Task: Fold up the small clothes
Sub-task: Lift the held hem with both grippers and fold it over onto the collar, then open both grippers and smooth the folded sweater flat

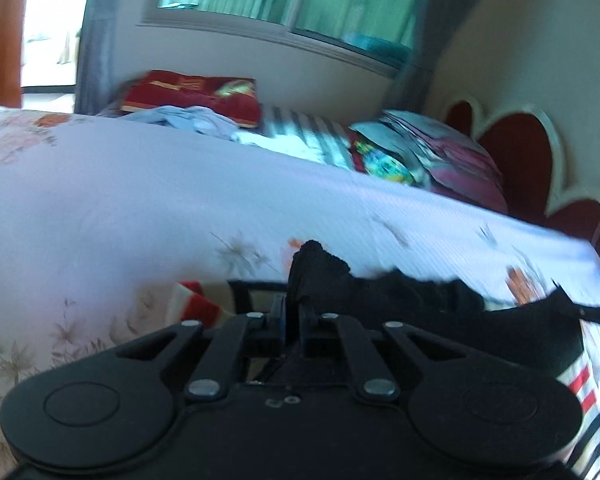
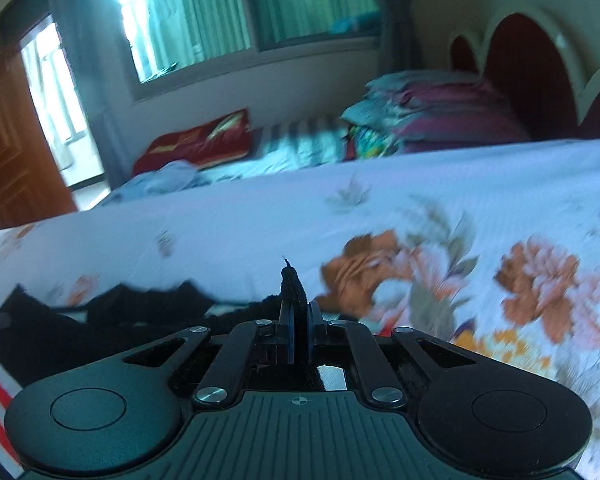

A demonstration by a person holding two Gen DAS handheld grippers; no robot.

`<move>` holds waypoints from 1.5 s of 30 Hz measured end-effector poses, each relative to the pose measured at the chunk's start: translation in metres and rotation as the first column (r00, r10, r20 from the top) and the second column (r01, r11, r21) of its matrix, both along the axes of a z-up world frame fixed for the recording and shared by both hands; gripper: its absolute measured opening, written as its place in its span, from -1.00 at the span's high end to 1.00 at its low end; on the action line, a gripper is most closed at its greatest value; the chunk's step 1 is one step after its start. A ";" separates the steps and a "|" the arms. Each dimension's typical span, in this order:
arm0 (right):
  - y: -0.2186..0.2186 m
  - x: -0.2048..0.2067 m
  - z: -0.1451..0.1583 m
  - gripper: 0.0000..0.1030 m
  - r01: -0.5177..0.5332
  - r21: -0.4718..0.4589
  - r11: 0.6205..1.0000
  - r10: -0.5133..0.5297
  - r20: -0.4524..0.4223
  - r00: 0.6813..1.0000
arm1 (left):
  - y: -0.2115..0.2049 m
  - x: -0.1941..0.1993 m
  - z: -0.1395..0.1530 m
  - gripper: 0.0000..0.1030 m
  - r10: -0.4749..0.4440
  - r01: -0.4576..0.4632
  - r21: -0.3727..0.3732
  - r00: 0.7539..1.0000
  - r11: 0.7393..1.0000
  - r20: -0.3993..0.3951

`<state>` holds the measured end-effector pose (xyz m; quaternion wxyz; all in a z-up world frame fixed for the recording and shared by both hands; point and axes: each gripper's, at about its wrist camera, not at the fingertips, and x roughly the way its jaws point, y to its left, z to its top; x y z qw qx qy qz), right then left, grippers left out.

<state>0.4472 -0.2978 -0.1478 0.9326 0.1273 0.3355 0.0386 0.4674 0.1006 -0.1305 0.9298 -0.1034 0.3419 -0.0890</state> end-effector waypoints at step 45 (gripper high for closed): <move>0.045 -0.062 -0.036 0.30 -0.085 -0.152 0.985 0.071 -0.098 0.993 | -0.031 -0.069 -0.029 -0.12 -0.086 0.093 0.178 0.995 0.980 -0.049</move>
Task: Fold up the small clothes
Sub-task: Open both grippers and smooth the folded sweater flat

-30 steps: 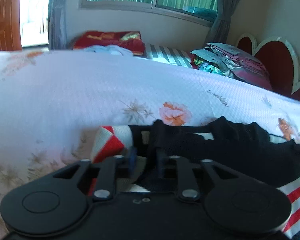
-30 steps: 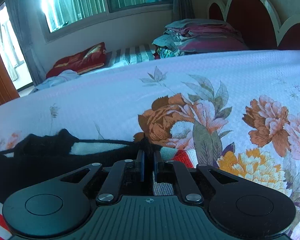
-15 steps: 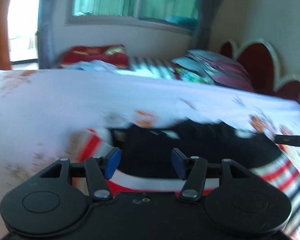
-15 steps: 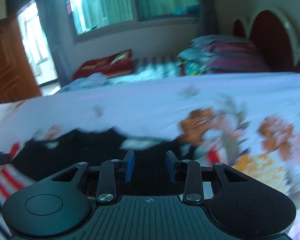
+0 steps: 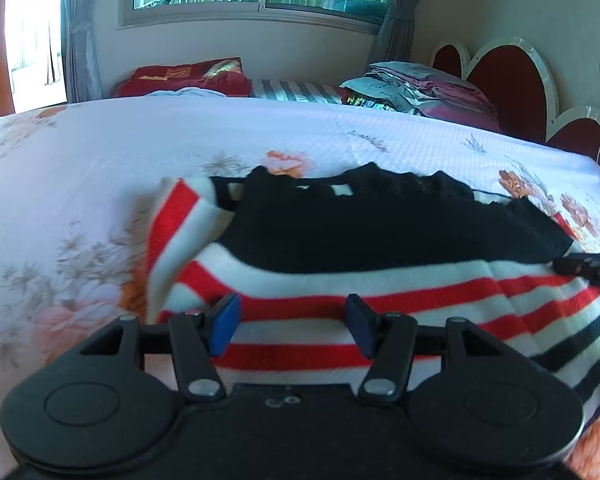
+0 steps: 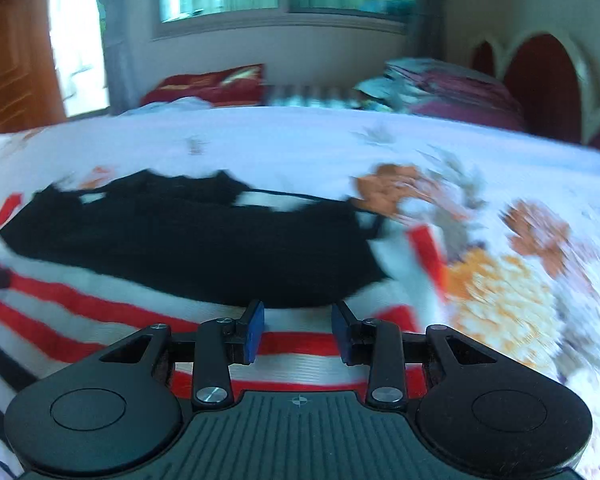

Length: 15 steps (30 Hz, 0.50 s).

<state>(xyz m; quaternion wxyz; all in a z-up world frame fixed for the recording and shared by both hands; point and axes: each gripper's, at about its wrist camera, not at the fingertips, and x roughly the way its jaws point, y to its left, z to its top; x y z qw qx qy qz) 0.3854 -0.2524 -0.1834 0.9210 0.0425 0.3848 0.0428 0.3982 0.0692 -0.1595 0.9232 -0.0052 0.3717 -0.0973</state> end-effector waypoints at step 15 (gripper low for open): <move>0.037 -0.035 0.039 0.30 -0.075 0.092 0.993 0.072 0.031 0.997 | -0.022 -0.023 0.028 -0.13 0.045 -0.045 -0.010 0.997 0.999 -0.061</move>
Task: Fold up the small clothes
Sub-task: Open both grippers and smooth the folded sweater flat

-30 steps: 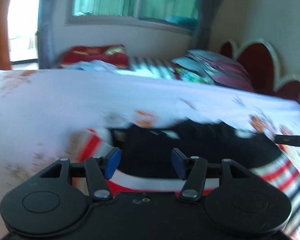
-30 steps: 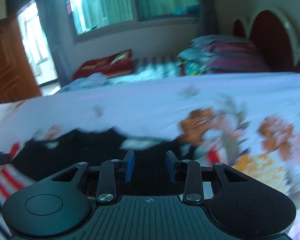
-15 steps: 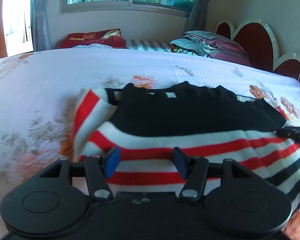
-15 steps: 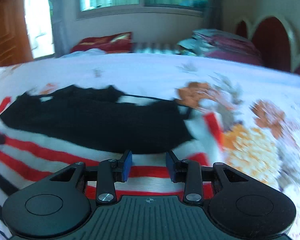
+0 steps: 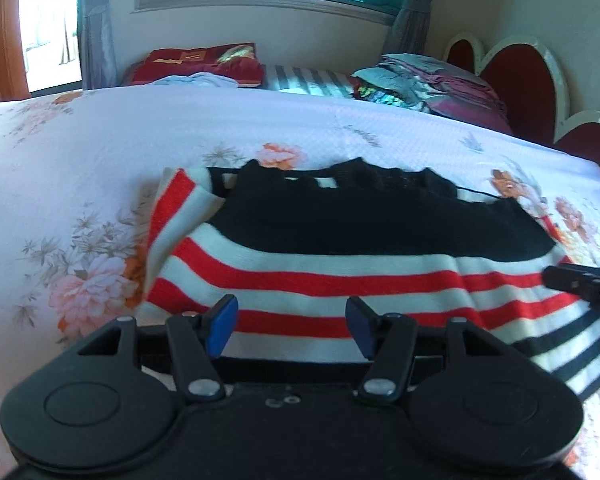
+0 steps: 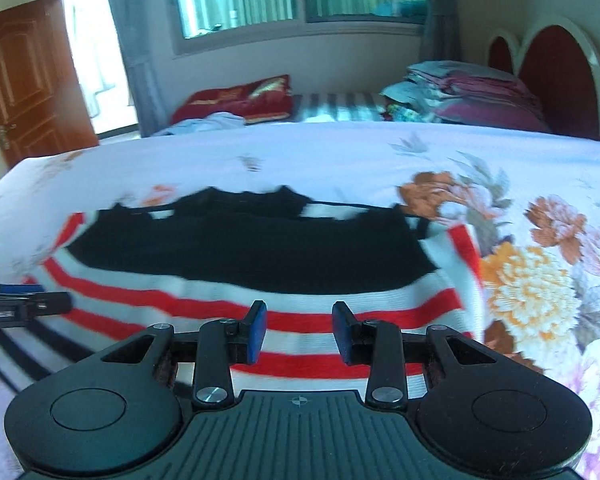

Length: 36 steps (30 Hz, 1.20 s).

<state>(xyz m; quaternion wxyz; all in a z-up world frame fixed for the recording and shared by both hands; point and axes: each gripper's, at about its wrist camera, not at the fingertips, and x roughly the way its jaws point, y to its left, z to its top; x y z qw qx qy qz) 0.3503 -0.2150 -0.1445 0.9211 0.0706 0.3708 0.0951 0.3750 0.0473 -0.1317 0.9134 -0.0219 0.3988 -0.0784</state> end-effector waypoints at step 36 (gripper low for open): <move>-0.037 -0.051 -0.035 0.25 0.121 -0.142 0.982 -0.134 -0.090 0.987 | 0.012 -0.027 -0.018 -0.27 0.018 -0.017 0.019 0.999 1.000 -0.035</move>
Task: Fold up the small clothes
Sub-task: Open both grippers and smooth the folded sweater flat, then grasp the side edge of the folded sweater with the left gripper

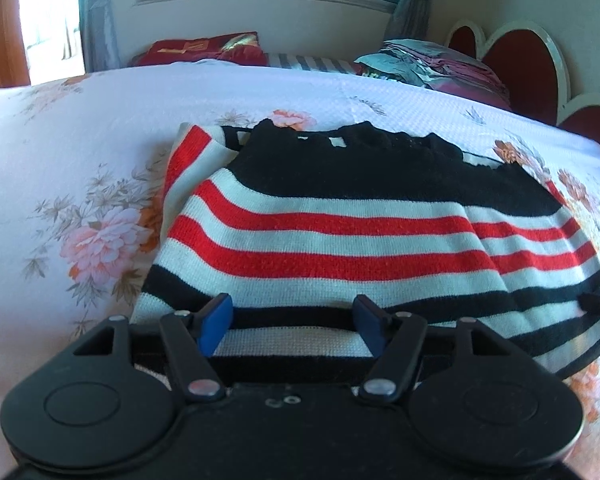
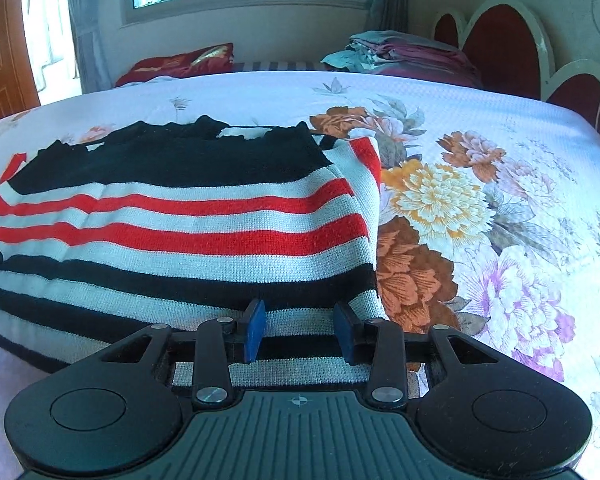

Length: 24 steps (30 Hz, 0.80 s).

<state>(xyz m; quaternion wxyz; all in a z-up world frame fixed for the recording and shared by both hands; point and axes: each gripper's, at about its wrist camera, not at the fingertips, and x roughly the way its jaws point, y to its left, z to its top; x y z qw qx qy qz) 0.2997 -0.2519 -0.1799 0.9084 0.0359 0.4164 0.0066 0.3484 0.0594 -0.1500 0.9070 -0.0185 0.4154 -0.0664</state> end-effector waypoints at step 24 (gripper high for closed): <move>0.092 0.034 0.036 -0.08 -0.226 0.123 0.966 0.212 0.114 0.971 | 0.062 -0.061 -0.004 -0.44 0.298 -0.375 -0.401 0.923 0.836 -0.242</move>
